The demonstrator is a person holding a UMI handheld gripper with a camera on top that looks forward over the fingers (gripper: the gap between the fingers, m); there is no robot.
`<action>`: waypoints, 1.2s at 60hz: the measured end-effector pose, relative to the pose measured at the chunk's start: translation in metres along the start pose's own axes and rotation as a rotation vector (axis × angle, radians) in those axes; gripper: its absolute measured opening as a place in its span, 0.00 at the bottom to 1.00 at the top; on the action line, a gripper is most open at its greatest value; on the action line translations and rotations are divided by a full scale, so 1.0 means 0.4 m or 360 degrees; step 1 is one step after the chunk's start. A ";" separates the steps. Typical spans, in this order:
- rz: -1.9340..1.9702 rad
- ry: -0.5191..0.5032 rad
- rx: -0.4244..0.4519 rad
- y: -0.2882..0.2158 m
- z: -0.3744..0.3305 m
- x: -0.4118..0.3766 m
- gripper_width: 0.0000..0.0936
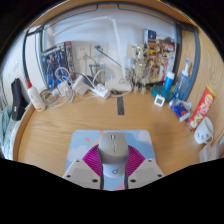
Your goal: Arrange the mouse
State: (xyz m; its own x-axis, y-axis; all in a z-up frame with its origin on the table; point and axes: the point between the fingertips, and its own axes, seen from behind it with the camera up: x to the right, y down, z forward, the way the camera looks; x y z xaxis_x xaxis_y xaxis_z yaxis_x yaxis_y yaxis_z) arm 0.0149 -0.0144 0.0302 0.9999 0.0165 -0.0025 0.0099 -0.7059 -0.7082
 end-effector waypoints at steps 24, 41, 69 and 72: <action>0.0014 0.0014 -0.0200 0.111 0.035 -0.004 0.79; -0.0013 -0.0039 -0.0033 -0.057 -0.214 -0.119 0.92; -0.0055 -0.0120 0.0175 -0.164 -0.511 -0.302 0.93; -0.0046 -0.0127 0.0183 -0.163 -0.519 -0.312 0.92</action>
State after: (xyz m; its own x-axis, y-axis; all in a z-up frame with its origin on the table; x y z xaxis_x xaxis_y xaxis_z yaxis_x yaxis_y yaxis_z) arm -0.1078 -0.1175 0.2233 0.9949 0.0952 -0.0337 0.0326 -0.6188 -0.7849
